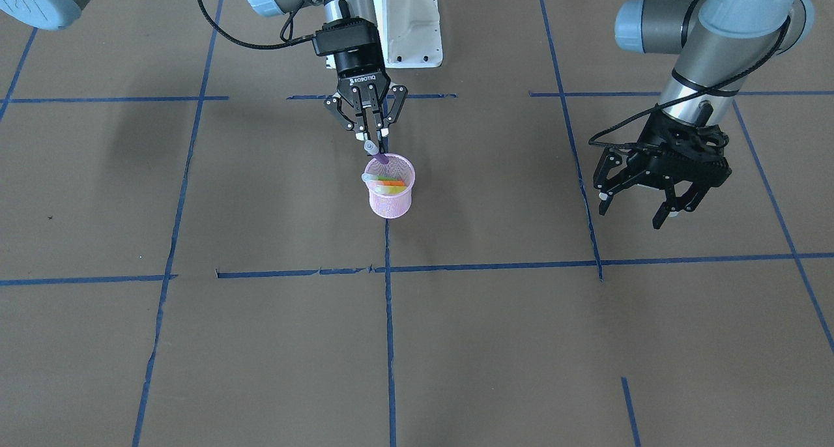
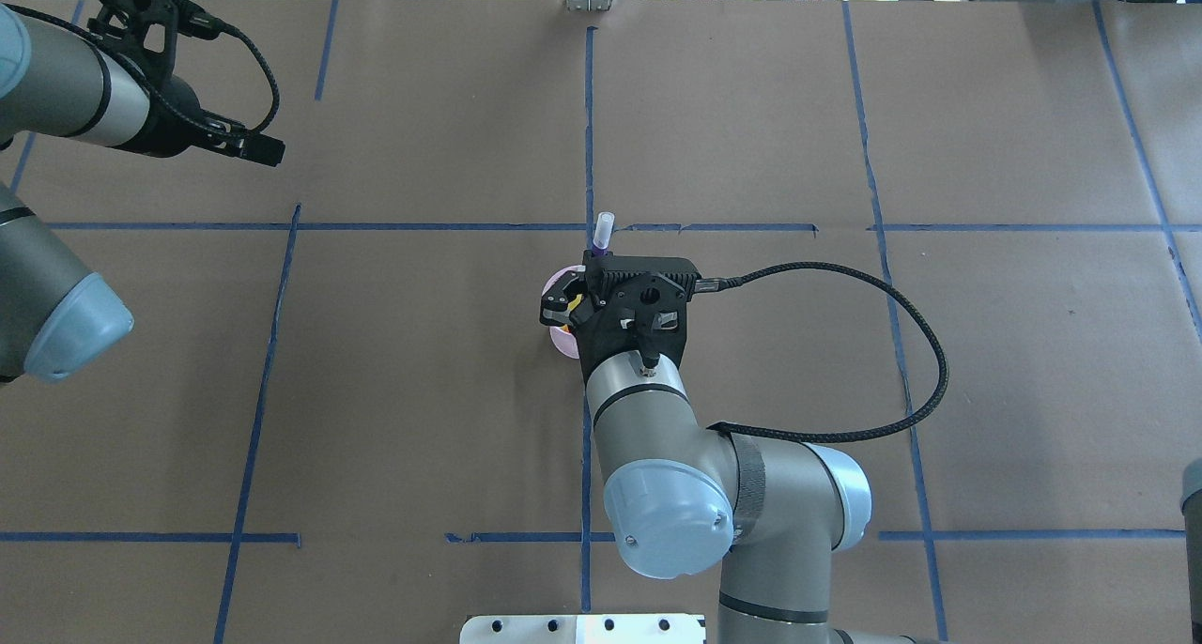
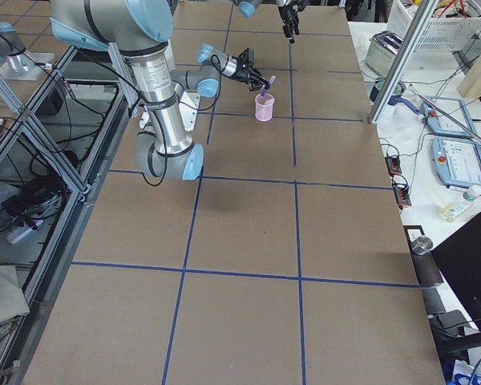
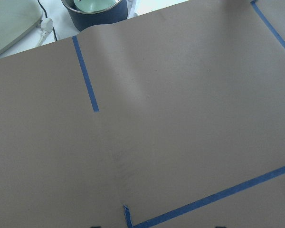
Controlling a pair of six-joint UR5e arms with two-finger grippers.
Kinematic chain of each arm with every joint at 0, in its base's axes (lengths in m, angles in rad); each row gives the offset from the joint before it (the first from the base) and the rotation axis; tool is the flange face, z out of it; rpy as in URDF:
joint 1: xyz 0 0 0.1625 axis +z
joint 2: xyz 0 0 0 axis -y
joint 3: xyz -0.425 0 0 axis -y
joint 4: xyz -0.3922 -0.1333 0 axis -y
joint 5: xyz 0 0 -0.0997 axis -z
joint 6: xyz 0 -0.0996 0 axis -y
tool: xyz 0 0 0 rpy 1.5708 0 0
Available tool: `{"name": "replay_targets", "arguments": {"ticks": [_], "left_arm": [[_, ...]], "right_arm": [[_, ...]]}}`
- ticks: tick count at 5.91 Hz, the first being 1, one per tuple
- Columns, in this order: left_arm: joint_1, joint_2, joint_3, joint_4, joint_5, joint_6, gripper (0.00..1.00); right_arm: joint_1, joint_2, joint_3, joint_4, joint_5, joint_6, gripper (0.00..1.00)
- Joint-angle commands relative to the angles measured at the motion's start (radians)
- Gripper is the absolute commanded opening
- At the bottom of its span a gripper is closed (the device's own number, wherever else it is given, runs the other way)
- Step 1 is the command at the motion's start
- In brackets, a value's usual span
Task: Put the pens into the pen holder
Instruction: 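Lower the purple marker into the cup and open the right gripper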
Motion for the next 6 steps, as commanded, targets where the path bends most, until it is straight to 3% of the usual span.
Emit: {"name": "replay_targets", "arguments": {"ticks": [1,2,4,5,6], "left_arm": [[0.0,0.0,0.0,0.0,0.0,0.0,0.84],[-0.001,0.0,-0.002,0.002,0.0,-0.002,0.84],[-0.001,0.005,0.004,0.006,0.0,-0.002,0.84],[-0.001,0.055,0.011,0.005,-0.058,0.014,0.84],[-0.027,0.074,0.021,0.014,-0.125,0.087,0.83]], "right_arm": [[-0.014,-0.002,-0.014,0.007,-0.004,-0.01,0.66],[-0.015,-0.007,-0.014,0.007,-0.004,-0.013,0.9],[-0.012,-0.007,0.027,0.015,0.005,-0.021,0.86],[0.04,-0.028,0.118,0.01,0.139,-0.03,0.84],[0.145,-0.127,0.168,0.012,0.359,-0.036,0.82]]}}
